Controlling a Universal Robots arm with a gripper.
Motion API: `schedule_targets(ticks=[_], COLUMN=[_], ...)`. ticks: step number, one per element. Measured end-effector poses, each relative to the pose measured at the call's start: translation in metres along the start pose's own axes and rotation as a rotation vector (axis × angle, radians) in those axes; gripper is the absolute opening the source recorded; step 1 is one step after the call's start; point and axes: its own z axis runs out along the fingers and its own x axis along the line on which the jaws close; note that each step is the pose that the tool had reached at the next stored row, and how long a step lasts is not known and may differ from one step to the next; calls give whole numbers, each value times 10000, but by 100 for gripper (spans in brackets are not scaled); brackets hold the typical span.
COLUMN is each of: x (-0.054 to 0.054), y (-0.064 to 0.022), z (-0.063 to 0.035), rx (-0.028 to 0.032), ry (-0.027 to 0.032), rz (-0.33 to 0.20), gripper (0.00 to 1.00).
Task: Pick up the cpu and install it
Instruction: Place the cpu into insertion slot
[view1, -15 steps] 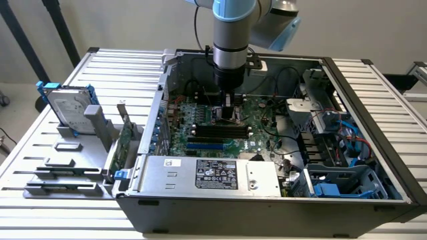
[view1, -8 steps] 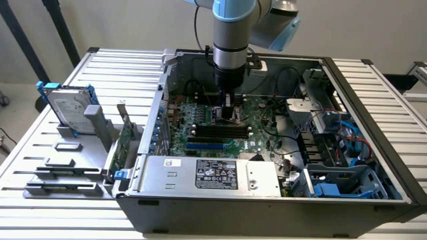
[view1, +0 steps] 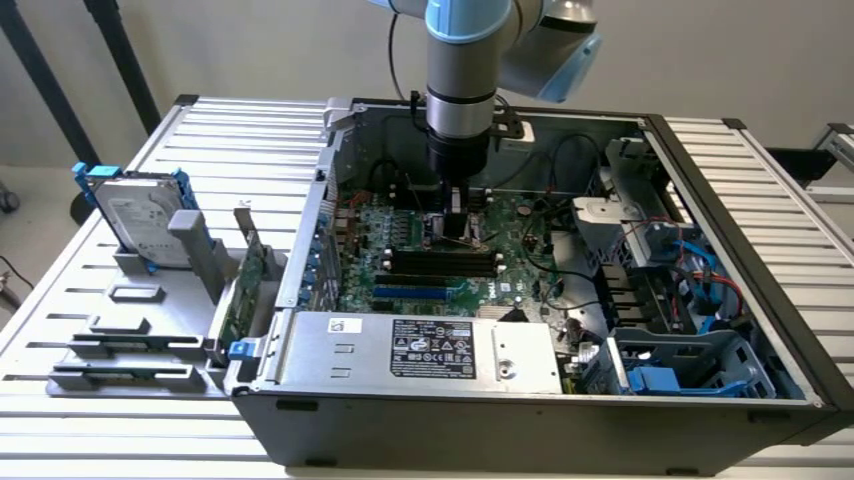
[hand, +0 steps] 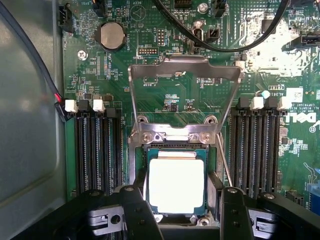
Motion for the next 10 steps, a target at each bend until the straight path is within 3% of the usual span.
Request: schedule_targets(ticks=[2,4,10], x=[6,2,1], y=[2,1,1], z=[10,5,-27], rx=[-13,-6,-1], ry=[30,9,0], rz=[2,1,1], gripper=[56,62,62])
